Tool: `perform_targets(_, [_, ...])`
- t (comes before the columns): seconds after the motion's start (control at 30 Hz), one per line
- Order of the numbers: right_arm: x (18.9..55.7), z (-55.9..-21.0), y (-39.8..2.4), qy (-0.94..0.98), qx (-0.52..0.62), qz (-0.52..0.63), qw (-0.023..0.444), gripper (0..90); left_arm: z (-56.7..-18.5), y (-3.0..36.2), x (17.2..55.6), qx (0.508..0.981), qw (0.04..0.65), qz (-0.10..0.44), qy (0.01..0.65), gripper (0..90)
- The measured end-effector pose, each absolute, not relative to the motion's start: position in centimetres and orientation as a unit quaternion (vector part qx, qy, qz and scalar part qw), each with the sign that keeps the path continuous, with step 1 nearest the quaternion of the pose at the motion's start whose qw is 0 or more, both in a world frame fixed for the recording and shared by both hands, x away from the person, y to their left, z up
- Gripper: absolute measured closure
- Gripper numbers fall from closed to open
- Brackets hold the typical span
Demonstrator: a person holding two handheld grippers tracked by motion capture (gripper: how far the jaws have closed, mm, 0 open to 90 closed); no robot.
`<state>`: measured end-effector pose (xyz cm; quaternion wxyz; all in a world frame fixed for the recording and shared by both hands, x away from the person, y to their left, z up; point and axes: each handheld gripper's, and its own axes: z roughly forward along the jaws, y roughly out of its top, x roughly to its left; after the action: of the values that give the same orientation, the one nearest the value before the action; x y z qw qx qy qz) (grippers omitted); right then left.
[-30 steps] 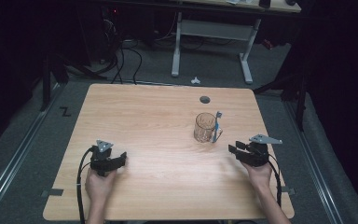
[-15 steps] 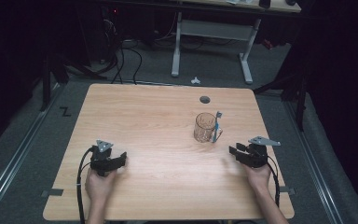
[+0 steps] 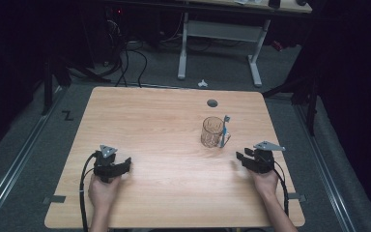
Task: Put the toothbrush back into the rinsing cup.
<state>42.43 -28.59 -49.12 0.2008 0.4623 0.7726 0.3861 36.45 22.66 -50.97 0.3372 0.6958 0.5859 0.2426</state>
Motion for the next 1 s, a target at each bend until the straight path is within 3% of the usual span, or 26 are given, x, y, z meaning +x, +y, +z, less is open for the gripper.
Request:
perform_targets(0.63, [42.8,-50.2,-27.8,0.785,0.459,0.353,0.220,52.1,-51.0,22.7,36.5,0.696,0.337,0.243,0.586,28.3])
perform_targets(1.0, [42.9,-50.3,-27.9,0.787,0.470,0.337,0.214,39.4,-51.0,22.6,36.4,0.696,0.337,0.243,0.586,28.4])
